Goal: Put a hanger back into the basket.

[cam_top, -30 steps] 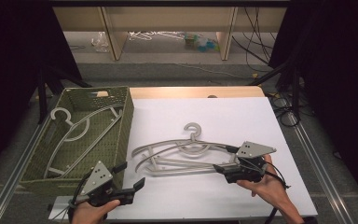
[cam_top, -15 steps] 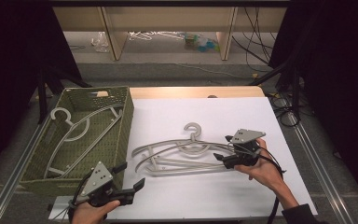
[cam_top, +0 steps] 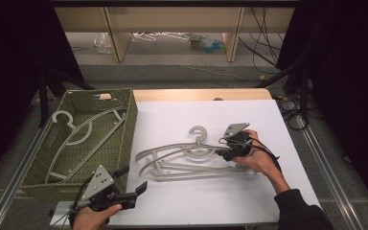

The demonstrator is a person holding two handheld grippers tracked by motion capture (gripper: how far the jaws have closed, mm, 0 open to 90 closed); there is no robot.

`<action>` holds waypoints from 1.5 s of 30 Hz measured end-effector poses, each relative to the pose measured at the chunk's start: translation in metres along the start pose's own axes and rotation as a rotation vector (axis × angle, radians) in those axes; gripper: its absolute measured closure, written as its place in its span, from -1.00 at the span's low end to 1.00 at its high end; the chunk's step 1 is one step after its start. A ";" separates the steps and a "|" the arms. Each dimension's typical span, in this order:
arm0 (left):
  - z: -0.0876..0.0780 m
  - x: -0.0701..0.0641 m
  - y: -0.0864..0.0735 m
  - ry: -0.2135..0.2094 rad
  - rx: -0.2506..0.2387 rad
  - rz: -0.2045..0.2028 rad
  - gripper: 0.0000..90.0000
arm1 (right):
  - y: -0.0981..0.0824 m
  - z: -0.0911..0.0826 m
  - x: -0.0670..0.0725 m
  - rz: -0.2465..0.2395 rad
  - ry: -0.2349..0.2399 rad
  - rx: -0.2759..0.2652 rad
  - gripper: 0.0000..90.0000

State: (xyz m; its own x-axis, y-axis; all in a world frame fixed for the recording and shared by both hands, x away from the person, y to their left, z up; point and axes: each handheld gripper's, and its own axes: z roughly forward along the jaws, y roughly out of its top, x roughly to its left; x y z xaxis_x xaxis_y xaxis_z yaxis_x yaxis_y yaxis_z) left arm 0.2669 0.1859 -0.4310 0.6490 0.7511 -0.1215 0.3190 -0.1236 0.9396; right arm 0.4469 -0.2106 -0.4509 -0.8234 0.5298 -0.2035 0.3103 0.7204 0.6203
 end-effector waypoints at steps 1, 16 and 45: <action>0.000 0.000 0.000 0.000 0.000 0.000 -0.60 | 0.000 0.000 0.000 0.000 0.000 0.000 -0.14; 0.004 -0.012 -0.001 -0.068 0.020 0.010 -0.61 | -0.006 0.020 -0.004 -0.070 0.030 0.109 0.36; 0.010 -0.014 0.003 -0.086 0.025 0.008 -0.61 | 0.010 -0.011 0.005 -0.383 0.002 0.064 0.81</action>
State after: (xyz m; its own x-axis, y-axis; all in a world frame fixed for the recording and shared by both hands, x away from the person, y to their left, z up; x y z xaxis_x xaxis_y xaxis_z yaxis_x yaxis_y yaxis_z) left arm 0.2657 0.1688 -0.4295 0.7085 0.6913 -0.1419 0.3299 -0.1467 0.9325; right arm 0.4408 -0.2060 -0.4368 -0.8865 0.2161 -0.4092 0.0094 0.8925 0.4510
